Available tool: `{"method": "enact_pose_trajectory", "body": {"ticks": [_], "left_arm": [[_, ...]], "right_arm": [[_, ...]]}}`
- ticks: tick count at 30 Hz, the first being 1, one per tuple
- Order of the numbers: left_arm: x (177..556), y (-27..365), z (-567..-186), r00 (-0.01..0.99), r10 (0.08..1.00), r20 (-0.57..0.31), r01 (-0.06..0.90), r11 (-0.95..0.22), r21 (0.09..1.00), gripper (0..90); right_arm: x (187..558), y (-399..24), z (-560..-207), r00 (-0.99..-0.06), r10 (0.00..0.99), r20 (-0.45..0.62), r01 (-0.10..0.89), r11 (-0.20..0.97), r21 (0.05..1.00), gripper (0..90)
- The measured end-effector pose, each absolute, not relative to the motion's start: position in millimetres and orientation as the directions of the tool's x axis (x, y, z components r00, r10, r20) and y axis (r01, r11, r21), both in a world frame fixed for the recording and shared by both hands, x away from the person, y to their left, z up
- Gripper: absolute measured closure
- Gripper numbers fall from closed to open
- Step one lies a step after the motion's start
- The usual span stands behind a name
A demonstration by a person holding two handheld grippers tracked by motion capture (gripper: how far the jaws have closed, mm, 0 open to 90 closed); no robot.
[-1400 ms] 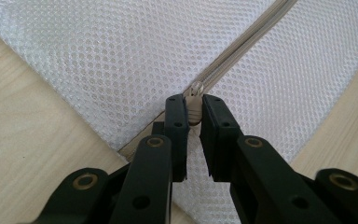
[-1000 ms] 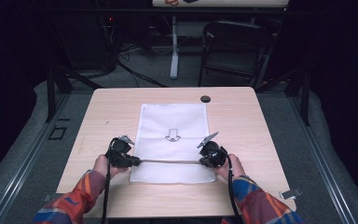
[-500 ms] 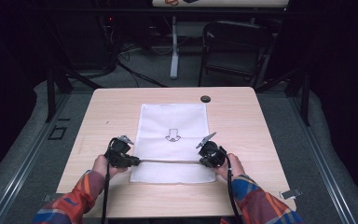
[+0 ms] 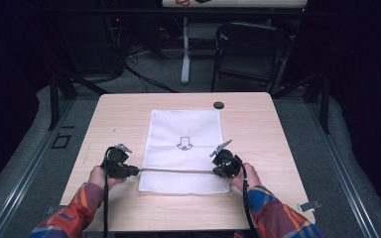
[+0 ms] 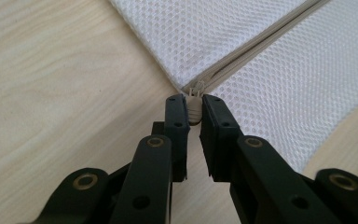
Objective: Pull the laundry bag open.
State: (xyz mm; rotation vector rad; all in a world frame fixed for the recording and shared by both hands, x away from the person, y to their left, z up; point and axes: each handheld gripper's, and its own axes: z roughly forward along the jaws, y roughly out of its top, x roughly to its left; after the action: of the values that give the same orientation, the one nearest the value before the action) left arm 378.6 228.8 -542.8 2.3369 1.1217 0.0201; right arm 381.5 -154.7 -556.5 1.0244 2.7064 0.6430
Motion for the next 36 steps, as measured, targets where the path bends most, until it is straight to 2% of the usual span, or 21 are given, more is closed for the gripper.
{"method": "enact_pose_trajectory", "body": {"ticks": [11,12,13,14,16,20,22,25,28,29,33,36], "left_arm": [[378,224,-544,0.654,0.731,-0.194,0.720,-0.522,0.458,79.8],[378,225,-543,0.646,0.735,-0.203,0.727,-0.513,0.457,77.8],[379,225,-543,0.642,0.735,-0.218,0.732,-0.503,0.459,69.7],[379,225,-542,0.644,0.734,-0.216,0.729,-0.502,0.465,65.9],[379,225,-539,0.638,0.739,-0.218,0.732,-0.493,0.471,52.8],[377,228,-533,0.634,0.741,-0.219,0.726,-0.474,0.497,36.1],[376,230,-530,0.633,0.747,-0.203,0.721,-0.473,0.507,23.7],[373,235,-525,0.621,0.761,-0.188,0.719,-0.457,0.524,15.7],[371,241,-523,0.602,0.777,-0.182,0.726,-0.438,0.531,14.3],[370,245,-522,0.586,0.792,-0.168,0.728,-0.424,0.538,10.4],[371,257,-522,0.554,0.816,-0.165,0.742,-0.395,0.541,7.0],[373,264,-524,0.526,0.836,-0.157,0.753,-0.372,0.543,5.3]], "right_arm": [[381,-154,-557,-0.759,0.650,-0.026,0.568,0.681,0.463,90.0],[380,-154,-557,-0.760,0.649,-0.022,0.566,0.678,0.468,86.5],[381,-154,-555,-0.765,0.644,-0.016,0.561,0.678,0.474,78.0],[381,-155,-552,-0.765,0.644,-0.008,0.561,0.672,0.483,73.4],[379,-156,-544,-0.768,0.640,0.000,0.543,0.653,0.528,68.7],[377,-164,-524,-0.742,0.670,-0.019,0.540,0.615,0.574,44.7],[376,-172,-518,-0.730,0.684,-0.001,0.559,0.597,0.575,30.8],[373,-189,-512,-0.694,0.720,0.004,0.592,0.567,0.573,14.0],[370,-203,-509,-0.666,0.746,-0.022,0.604,0.556,0.571,11.9],[370,-215,-507,-0.635,0.772,-0.024,0.629,0.535,0.564,6.2],[370,-234,-510,-0.584,0.812,-0.020,0.674,0.498,0.545,0.0],[370,-246,-515,-0.560,0.829,-0.017,0.696,0.481,0.534,0.0]]}}
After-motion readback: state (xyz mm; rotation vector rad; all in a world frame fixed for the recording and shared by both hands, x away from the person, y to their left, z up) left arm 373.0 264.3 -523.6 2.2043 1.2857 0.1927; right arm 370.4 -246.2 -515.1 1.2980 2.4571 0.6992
